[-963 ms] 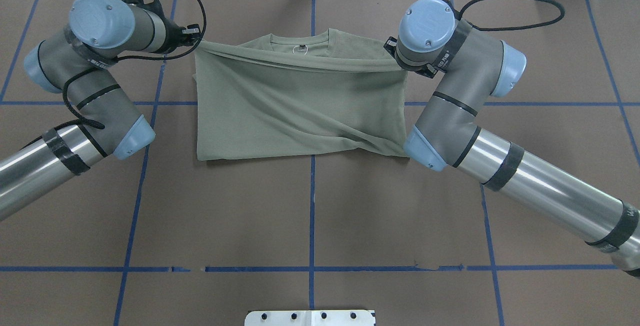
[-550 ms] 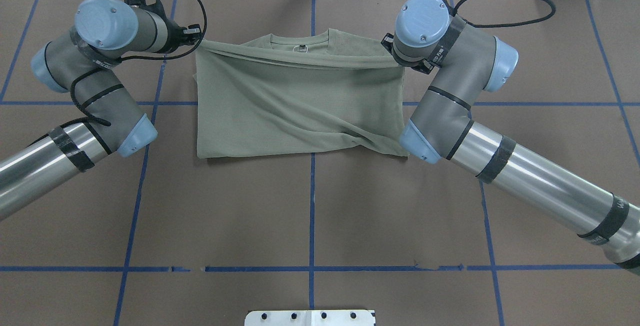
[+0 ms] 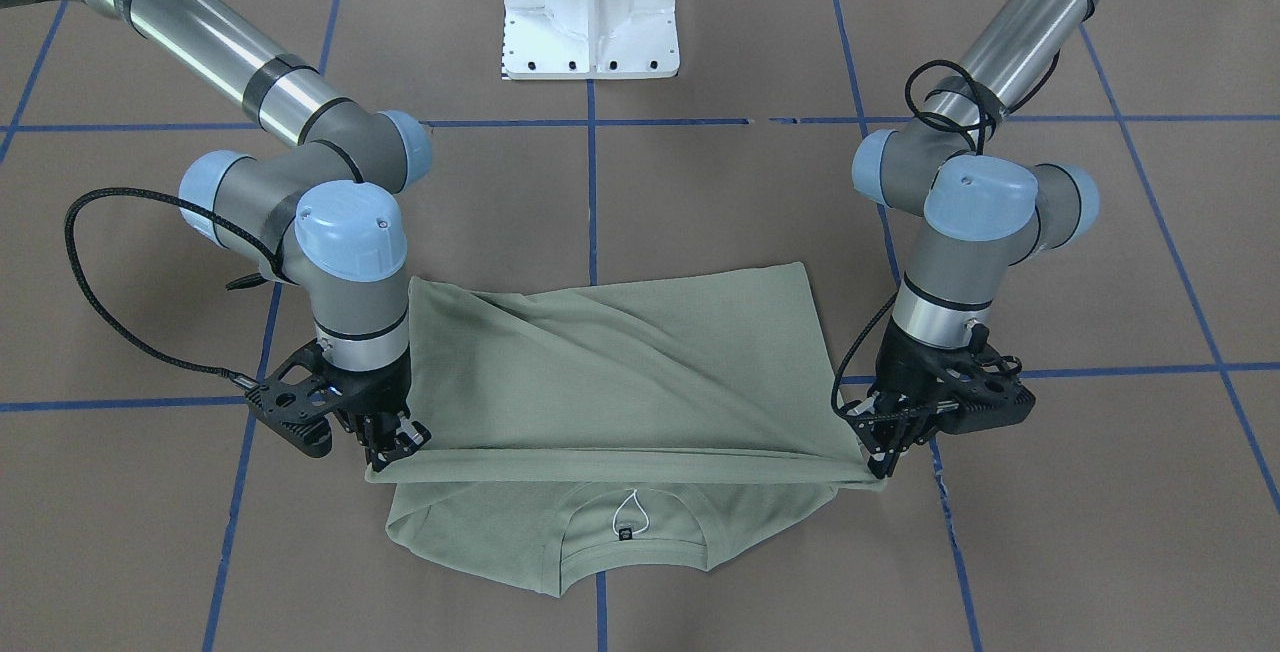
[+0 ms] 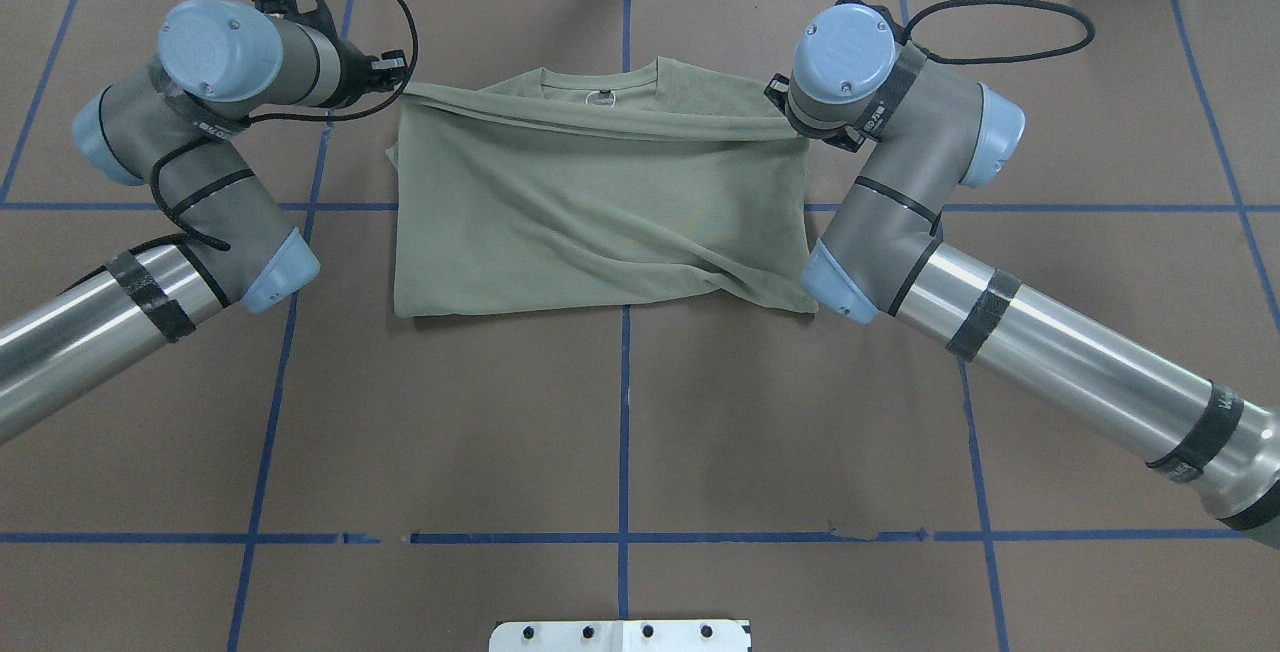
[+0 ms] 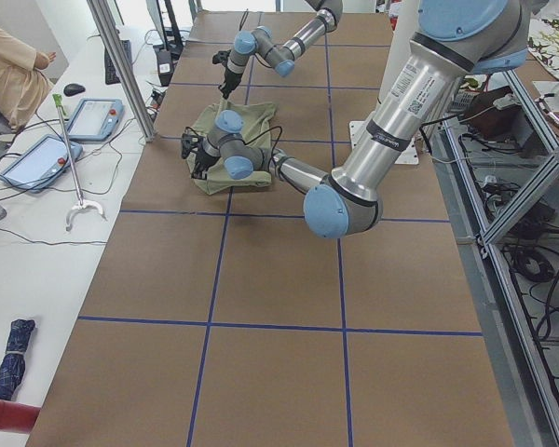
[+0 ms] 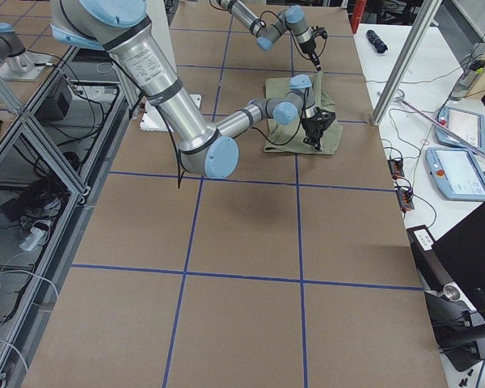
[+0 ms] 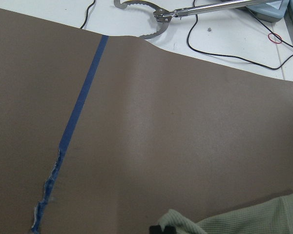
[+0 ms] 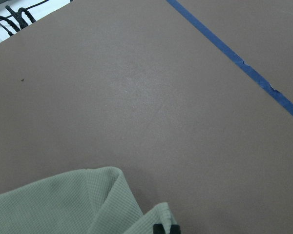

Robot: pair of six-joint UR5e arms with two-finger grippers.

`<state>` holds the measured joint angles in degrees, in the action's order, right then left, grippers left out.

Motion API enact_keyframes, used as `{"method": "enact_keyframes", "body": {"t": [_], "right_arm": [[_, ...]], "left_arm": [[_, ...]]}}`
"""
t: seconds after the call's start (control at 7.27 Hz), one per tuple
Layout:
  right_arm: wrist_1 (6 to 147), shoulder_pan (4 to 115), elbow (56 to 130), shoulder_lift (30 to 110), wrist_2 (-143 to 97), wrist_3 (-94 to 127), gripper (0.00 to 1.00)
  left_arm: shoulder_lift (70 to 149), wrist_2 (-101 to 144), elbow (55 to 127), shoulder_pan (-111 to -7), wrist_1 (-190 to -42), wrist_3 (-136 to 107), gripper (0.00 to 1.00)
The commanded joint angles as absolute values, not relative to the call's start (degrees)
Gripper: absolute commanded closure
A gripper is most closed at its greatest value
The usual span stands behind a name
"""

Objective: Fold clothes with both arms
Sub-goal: 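Lay the hem down near the collar and open both grippers, then lower the right gripper to the folded shirt's side edge and grasp it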

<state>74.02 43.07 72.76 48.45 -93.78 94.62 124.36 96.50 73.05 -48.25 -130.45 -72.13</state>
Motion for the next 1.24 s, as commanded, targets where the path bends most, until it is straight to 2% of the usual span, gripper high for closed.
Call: {"method": "enact_keyframes", "body": {"t": [0.0,0.28,0.55,0.83,0.96,1.1], "right_arm": [[73.7,43.2,72.9,48.3,-93.8,93.4,0.74],[73.7,43.9,76.8,48.3,-96.8,93.4,0.67],[73.7,45.5,85.5,53.8,-104.1,94.1,0.47],[73.7,41.0,99.3,65.9,-104.8,99.4,0.41],[73.6,37.4,101.8,68.6,-104.4,103.8,0.37],[73.6,35.5,101.4,69.0,-104.1,107.1,0.37]], "left_arm": [[124.3,96.5,71.9,-48.2,-132.5,-72.2,0.48],[124.2,96.6,71.6,-48.2,-134.0,-72.3,0.46],[124.1,96.6,71.6,-48.3,-134.1,-72.5,0.46],[124.2,96.6,71.7,-48.3,-134.2,-72.8,0.46],[124.1,96.6,71.7,-48.3,-134.2,-72.8,0.46],[124.1,96.6,71.7,-48.3,-134.2,-72.6,0.46]]}}
